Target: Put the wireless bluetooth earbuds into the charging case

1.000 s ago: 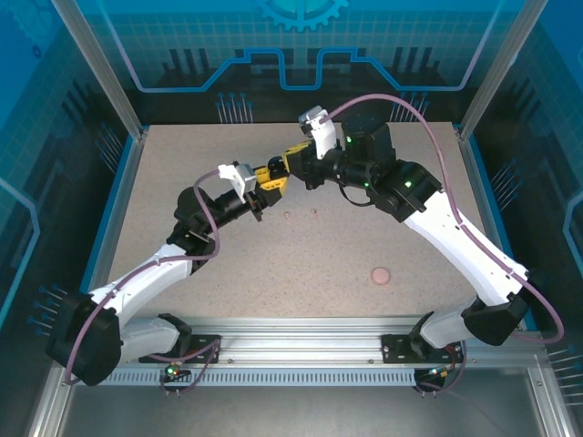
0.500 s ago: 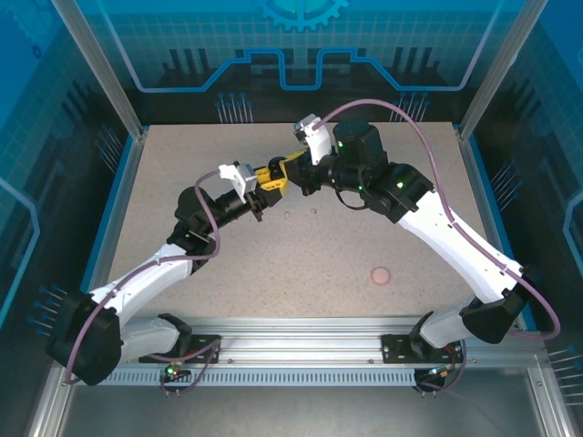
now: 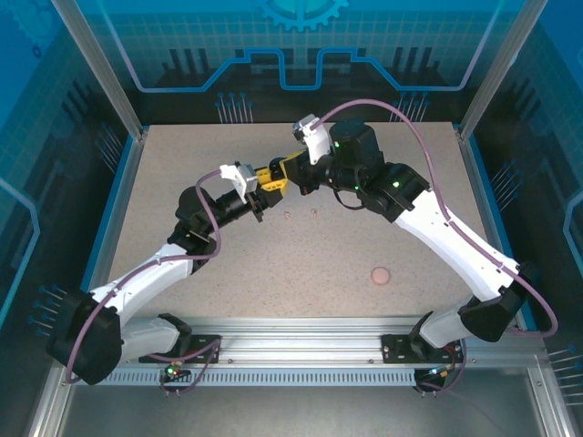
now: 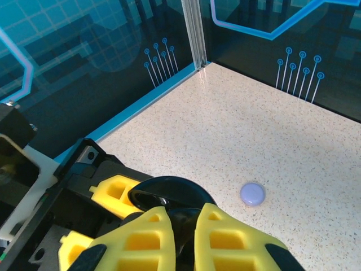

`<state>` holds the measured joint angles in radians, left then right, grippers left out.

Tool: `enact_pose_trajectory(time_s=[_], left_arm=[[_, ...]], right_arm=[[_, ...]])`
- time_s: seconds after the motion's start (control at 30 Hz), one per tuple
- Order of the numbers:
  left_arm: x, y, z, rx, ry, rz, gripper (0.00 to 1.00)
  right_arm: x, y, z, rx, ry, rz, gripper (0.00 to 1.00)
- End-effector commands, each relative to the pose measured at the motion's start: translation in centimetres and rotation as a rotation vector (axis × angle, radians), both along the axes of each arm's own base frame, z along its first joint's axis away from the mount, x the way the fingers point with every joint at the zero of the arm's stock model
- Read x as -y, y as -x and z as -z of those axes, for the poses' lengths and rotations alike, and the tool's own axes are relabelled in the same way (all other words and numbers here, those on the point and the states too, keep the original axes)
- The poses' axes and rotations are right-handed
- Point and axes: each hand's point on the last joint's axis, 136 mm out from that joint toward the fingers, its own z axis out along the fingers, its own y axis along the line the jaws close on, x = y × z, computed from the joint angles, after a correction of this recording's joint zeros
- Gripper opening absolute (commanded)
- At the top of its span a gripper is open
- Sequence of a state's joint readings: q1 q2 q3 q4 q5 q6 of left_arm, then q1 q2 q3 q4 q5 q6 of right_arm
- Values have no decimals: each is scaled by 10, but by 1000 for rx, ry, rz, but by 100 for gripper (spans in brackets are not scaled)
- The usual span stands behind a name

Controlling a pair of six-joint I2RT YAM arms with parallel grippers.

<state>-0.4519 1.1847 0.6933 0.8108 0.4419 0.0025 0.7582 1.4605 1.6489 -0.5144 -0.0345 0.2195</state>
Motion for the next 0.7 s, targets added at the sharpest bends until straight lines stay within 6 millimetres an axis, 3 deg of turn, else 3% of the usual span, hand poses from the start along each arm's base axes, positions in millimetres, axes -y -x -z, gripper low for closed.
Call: enact_pose_trajectory(time_s=[0.0, 0.67], left_arm=[[2, 8, -24, 85, 23, 22, 0], [1, 3, -27, 95, 30, -2, 0]], right_arm=[[-4, 1, 17, -38, 38, 6, 11], [-12, 25, 22, -30, 89, -85, 9]])
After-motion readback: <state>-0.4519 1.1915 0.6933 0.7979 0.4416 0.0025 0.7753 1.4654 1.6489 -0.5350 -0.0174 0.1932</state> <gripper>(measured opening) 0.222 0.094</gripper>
